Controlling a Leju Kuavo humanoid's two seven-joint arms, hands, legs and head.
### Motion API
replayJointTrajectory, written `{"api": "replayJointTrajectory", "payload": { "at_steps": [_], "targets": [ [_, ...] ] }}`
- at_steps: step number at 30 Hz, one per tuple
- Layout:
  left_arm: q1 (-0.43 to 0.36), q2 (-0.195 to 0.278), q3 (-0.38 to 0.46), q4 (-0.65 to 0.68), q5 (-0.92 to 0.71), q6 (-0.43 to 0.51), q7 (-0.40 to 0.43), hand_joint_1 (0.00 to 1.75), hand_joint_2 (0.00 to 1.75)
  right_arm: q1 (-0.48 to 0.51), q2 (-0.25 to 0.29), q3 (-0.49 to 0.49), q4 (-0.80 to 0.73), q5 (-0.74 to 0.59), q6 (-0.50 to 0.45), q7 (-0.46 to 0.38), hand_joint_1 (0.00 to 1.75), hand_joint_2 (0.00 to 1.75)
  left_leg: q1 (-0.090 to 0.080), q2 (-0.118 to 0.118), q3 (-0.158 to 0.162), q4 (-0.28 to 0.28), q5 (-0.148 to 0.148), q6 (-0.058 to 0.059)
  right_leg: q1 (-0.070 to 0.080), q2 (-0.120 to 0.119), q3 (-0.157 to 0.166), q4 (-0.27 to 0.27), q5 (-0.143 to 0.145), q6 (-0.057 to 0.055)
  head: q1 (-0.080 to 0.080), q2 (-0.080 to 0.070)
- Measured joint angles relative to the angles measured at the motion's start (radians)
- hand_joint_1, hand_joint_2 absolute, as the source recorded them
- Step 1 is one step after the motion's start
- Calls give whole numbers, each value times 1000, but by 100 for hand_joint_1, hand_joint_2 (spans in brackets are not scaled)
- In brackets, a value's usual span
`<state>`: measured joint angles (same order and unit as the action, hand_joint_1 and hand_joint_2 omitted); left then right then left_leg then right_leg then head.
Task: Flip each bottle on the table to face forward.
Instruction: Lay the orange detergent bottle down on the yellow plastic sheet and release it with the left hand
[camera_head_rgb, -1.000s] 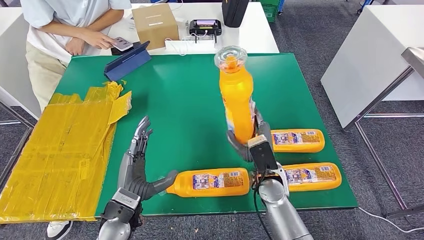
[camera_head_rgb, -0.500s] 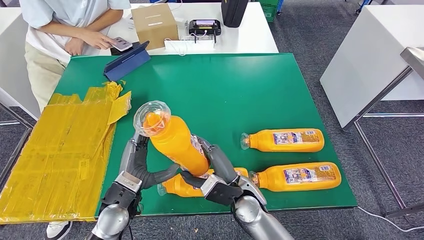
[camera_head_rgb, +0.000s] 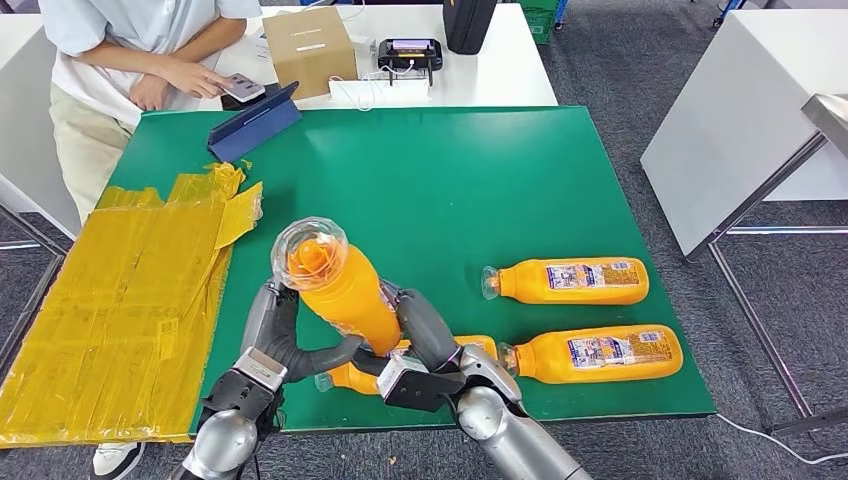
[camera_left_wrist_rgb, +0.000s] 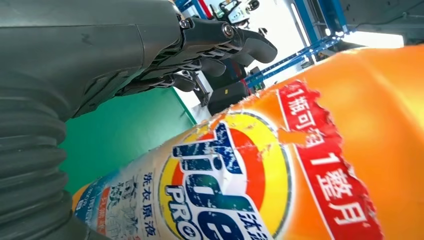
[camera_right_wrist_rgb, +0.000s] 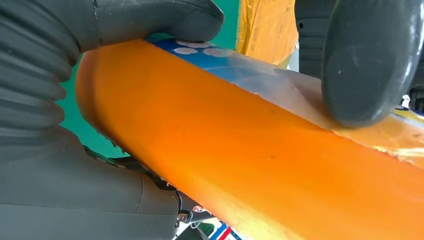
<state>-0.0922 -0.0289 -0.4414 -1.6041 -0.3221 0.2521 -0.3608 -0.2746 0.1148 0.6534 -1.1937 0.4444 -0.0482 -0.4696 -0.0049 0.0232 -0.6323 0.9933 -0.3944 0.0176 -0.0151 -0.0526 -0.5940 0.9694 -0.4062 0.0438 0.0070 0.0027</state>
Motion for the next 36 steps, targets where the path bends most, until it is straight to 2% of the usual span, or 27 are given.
{"api": "replayJointTrajectory", "payload": {
  "at_steps": [6, 15, 26, 30, 36],
  "targets": [
    [0, 8, -19, 0, 16, -17, -15, 0, 175, -2, 0, 11, 22, -11, -16, 3, 175, 175, 0, 0, 0, 0, 0, 0, 0, 0, 0, 0, 0, 0, 0, 0],
    [-5, 24, -66, -10, 80, -133, -22, 0, 175, 20, 0, 29, 56, -18, -32, -6, 175, 175, 0, 0, 0, 0, 0, 0, 0, 0, 0, 0, 0, 0, 0, 0],
    [-9, 35, -72, -18, 159, -201, -23, 1, 175, 30, 0, 30, 77, 2, -66, -7, 175, 175, 0, 0, 0, 0, 0, 0, 0, 0, 1, 0, 0, 0, 0, 0],
    [-11, 35, -72, -18, 202, -229, -23, 175, 175, 30, 0, 30, 82, 6, -78, -8, 175, 175, 0, 0, 0, 0, 0, 0, 0, 0, 0, 0, 0, 0, 0, 0],
    [-11, 35, -72, -18, 217, -224, -27, 175, 175, 30, 0, 30, 86, 6, -89, -8, 175, 175, 0, 0, 0, 0, 0, 0, 0, 0, 0, 0, 0, 0, 0, 0]
  ]
}}
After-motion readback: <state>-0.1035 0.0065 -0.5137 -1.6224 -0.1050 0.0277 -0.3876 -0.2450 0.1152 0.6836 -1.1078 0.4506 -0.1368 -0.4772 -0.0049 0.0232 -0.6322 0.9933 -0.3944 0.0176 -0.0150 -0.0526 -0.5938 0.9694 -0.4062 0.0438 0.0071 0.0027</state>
